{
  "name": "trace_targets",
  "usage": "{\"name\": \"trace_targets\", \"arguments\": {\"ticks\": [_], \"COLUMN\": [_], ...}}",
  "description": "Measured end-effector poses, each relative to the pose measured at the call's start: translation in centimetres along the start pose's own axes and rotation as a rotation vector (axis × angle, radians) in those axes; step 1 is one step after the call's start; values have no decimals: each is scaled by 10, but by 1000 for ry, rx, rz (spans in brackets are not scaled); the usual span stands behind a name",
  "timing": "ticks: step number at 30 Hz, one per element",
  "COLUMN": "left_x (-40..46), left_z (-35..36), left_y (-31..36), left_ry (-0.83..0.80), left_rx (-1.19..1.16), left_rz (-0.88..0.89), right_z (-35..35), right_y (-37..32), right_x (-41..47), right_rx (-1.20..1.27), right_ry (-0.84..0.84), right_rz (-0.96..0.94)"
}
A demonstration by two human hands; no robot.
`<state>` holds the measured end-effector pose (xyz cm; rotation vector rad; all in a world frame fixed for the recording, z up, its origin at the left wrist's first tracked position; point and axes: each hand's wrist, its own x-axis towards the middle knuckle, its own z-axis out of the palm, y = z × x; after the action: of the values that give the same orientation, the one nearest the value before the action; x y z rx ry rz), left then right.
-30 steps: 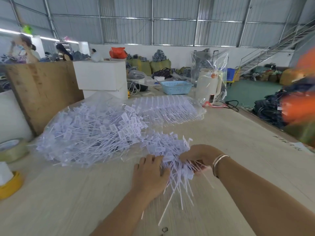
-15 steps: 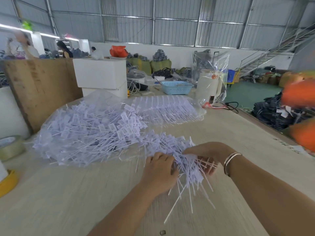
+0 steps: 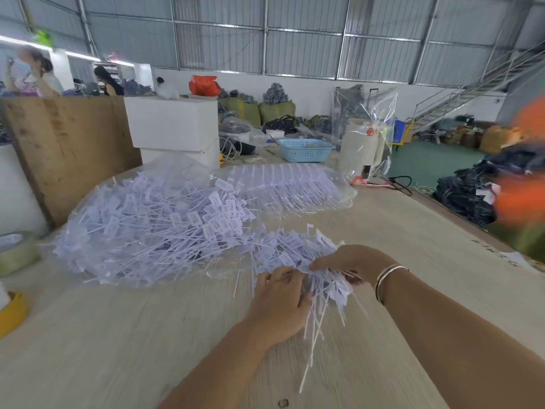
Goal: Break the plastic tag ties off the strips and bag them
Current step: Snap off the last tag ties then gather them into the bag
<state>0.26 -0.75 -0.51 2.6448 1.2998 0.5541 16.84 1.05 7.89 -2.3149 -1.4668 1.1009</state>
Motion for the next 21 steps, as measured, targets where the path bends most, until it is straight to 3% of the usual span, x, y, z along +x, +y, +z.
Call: {"name": "trace_targets", "arguments": {"ticks": [3,7,15,21], "left_x": [0,-1,-7,-8], "left_z": [2,1,-3,-9], "left_y": [0,0,-6,-6], "left_ry": [1,-15,112,134], "left_rx": [-1,-31,-5,28], "left_rz": [12,27,-11,-1], "right_z": [7,18,12,-8], "right_y": [7,18,38,64], "right_x": [2,5,0,-5], "right_rx": [341,541,492,518], "right_ry": [-78,-149,83,149], "right_rz": [4,-77,-118,-169]}}
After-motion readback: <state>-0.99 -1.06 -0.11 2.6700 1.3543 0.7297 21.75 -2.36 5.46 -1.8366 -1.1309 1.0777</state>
